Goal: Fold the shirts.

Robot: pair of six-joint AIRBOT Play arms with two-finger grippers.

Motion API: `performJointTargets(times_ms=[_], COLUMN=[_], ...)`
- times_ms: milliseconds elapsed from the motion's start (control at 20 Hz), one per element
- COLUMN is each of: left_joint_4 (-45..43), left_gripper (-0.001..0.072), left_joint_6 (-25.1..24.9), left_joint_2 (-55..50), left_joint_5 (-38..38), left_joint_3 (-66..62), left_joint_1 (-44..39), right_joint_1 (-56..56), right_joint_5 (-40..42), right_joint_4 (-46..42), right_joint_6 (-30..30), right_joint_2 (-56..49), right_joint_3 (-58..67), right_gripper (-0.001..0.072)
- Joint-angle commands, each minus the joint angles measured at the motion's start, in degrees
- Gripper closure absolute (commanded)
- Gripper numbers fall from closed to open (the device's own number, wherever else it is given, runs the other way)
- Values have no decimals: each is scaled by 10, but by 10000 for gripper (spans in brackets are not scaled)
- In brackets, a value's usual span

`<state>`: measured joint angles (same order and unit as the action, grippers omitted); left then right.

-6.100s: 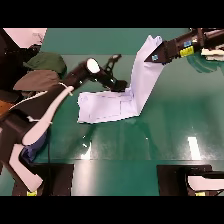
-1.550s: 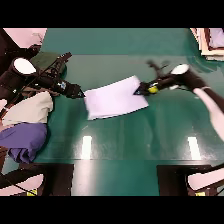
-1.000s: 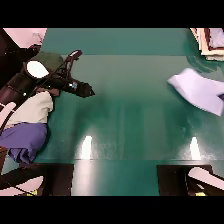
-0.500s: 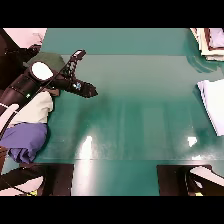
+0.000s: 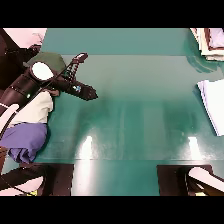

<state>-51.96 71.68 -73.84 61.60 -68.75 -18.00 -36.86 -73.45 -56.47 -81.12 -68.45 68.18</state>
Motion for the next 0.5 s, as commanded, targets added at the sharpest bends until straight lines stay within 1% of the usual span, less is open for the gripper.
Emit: performJointTargets(times_ms=[0, 50, 100, 250, 450], left_joint_4=[5, 6, 6, 6, 6], left_gripper=[682, 682, 682, 682, 682], left_joint_6=[-1, -1, -1, -1, -1], left_joint_2=[0, 0, 0, 0, 0], left_joint_5=[-2, -7, -11, -12, -12], left_joint_3=[0, 0, 0, 0, 0], left_joint_1=[0, 0, 0, 0, 0], right_joint_1=[169, 212, 247, 330, 375], right_joint_5=[-15, -15, -17, -20, -21], right_joint_4=[24, 24, 24, 24, 24], right_joint_6=[11, 21, 28, 32, 32], right_joint_2=[0, 0, 0, 0, 0], right_joint_3=[4, 4, 4, 4, 4], right_gripper=[499, 635, 696, 696, 696])
